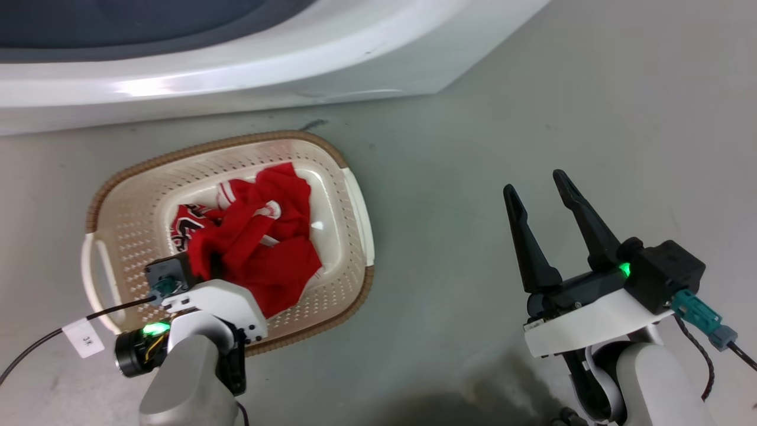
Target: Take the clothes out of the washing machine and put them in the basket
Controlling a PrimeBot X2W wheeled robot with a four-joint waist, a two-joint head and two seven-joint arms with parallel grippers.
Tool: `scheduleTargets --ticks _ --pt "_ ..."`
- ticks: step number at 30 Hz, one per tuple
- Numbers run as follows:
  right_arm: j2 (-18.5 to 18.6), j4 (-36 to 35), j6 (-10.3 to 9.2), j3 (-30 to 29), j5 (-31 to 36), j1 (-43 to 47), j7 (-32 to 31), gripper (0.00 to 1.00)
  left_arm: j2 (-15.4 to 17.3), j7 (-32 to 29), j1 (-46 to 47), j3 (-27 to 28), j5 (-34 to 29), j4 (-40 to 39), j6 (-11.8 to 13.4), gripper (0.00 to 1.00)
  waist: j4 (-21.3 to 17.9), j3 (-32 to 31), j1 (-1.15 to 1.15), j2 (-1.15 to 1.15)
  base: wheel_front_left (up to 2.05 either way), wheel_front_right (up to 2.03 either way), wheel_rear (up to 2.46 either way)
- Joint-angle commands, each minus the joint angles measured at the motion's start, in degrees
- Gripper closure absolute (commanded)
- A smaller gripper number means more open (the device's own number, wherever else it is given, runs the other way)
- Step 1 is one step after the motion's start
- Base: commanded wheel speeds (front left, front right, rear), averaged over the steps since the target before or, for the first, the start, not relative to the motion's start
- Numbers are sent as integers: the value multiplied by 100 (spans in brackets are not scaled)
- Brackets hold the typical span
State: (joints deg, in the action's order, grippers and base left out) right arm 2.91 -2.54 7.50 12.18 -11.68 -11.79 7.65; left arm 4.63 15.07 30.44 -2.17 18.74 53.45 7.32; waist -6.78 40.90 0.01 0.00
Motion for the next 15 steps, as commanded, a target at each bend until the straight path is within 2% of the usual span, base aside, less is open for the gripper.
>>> scheduleTargets --ticks 1,7,8,9,10,11,15 --pt "-6 57 -2 30 -35 -115 58 0 41 13 96 84 45 134 28 100 -186 230 -1 0 0 0 0" --pt "-5 251 -2 62 -66 -254 196 0 88 14 232 298 114 593 -29 100 -262 321 -1 0 0 0 0" --pt "-5 286 -2 55 -70 -268 201 0 85 14 258 312 99 644 -43 85 -257 306 -1 0 0 0 0" --pt "-5 317 -2 46 -68 -277 207 0 79 14 276 345 113 674 -51 59 -245 274 -1 0 0 0 0" --pt "-5 348 -2 32 -60 -269 218 0 69 14 285 373 129 700 -58 18 -225 224 -1 0 0 0 0" --pt "-5 389 -2 17 -46 -259 229 0 51 14 272 375 123 750 -73 0 -203 154 -1 0 0 0 0" --pt "-4 529 -2 -83 17 -191 252 0 -35 14 92 433 134 793 -179 0 -115 -302 -1 0 0 0 0"
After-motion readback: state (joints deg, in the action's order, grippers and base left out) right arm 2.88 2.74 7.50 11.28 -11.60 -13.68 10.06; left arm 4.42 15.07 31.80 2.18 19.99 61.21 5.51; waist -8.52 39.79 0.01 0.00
